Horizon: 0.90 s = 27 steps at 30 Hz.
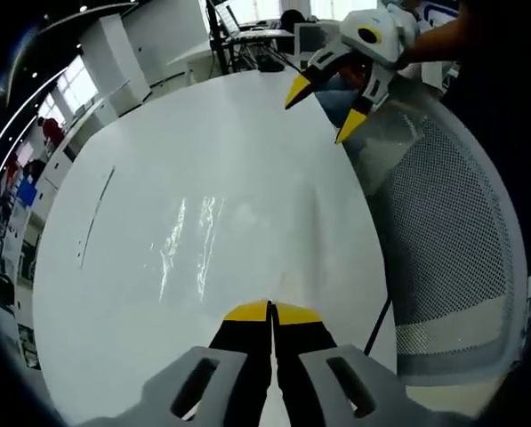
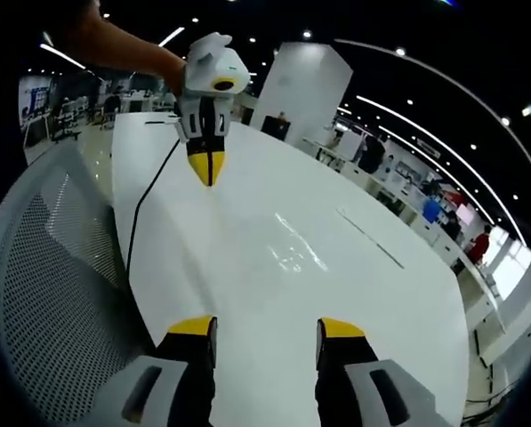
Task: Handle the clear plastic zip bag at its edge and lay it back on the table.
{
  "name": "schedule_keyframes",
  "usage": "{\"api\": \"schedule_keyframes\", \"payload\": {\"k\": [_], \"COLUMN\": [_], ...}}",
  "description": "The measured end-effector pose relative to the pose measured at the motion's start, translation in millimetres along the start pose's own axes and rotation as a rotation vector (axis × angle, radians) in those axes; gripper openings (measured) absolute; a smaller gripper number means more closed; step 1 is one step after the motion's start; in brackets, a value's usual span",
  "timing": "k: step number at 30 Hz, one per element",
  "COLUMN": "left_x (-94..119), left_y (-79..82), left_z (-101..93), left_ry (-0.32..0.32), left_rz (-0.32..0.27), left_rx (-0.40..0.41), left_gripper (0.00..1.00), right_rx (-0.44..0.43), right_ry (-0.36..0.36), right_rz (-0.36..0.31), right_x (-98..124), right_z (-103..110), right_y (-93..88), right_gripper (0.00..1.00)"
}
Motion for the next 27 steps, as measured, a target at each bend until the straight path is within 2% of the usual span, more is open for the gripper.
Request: {"api": "schedule_keyframes", "payload": {"k": [13, 27], "left_x": [5.3, 5.0], "left_y": [17.3, 37.4], "left_z": [-9.7, -20.1], "left_ry": [0.009, 0.006], "left_rz": [-0.031, -0.076], "left_rx": [0.001, -0.002], "left_gripper": [0.0, 0.0], "right_rx": [0.028, 0.024], "right_ry": [0.054, 0.089], "right_rz": [-0.018, -0.017], "right_x": [-8.9, -13.7], "right_z": [15.0, 24.6], "right_y": [13.7, 17.5], "right_gripper": [0.34, 0.25]}}
Point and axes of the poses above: the point that each gripper's makers call its tool centre point, and the gripper's own axes: x roughly backward along the fingers, z roughly to its left, y roughly out of its top, the point moved 3 cm from there along x, roughly backward along the fingers, and after that the axes turned 11 degrees about -x, right-handed, at the moved point
